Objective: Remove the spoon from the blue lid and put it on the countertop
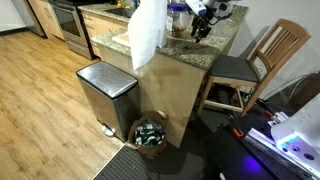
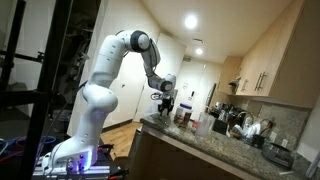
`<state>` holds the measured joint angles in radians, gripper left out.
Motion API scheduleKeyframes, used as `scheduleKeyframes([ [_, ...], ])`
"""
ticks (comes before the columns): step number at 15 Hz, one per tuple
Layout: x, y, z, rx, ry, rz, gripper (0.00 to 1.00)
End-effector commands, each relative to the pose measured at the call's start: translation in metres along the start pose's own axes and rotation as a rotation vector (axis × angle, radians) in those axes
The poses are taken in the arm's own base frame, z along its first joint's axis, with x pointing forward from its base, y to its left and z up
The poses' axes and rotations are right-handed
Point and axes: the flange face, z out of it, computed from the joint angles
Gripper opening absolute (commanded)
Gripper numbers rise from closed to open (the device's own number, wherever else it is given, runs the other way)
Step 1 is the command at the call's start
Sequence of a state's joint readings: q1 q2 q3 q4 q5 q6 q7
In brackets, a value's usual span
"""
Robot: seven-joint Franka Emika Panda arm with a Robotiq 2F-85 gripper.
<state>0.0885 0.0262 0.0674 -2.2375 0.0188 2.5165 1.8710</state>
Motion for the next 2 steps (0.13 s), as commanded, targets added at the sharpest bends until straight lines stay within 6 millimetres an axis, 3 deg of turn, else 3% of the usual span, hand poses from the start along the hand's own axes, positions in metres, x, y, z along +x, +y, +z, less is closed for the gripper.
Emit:
scheduleKeyframes([
  [1, -0.037, 0.013, -0.025, -0.002, -0.054, -0.085, 0.95],
  [2, -0.014, 0.003, -0.017, 0.017, -0.02, -0.03, 0.78],
])
